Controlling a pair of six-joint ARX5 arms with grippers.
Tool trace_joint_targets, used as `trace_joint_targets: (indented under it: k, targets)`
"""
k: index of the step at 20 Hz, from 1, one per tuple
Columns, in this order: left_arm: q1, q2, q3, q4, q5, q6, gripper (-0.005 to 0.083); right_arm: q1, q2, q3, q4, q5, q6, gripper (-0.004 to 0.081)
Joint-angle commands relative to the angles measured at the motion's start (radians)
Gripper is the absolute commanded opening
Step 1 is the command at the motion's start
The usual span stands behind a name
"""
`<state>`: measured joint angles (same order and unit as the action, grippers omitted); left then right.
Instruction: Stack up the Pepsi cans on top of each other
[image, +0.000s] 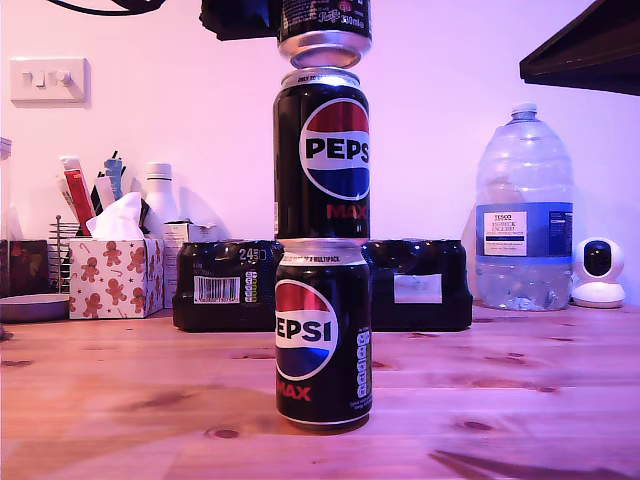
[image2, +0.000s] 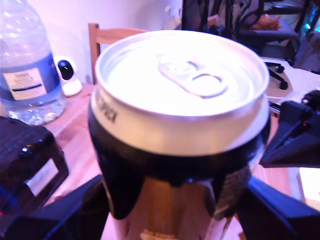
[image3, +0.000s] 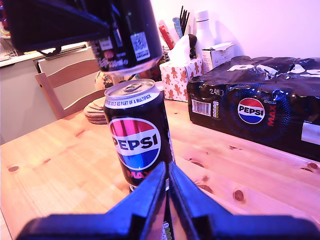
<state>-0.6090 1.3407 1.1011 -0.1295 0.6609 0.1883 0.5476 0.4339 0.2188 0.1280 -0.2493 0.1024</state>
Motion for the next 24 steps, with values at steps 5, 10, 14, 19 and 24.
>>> trace_joint_targets:
  k: [5, 10, 14, 19, 24]
  targets:
    - [-0.010, -0.066, -0.002, 0.014, 0.008, 0.029, 0.0464, 0.003, 0.000, -0.001, 0.006, -0.002, -0.006, -0.0013]
    - [-0.010, -0.068, -0.003, -0.012, 0.009, 0.051, 0.0464, 0.003, 0.000, -0.001, 0.001, -0.002, -0.006, -0.0013]
    - [-0.009, -0.068, -0.008, -0.013, 0.008, 0.056, 0.0464, 0.003, 0.000, -0.001, 0.001, -0.002, -0.006, -0.0013]
    - [-0.009, -0.068, -0.028, -0.010, 0.008, 0.075, 0.0464, 0.003, 0.000, -0.001, 0.001, -0.002, -0.006, -0.0013]
    - [-0.008, -0.068, -0.035, -0.003, 0.009, 0.080, 0.0464, 0.003, 0.000, -0.001, 0.001, -0.002, -0.006, -0.0013]
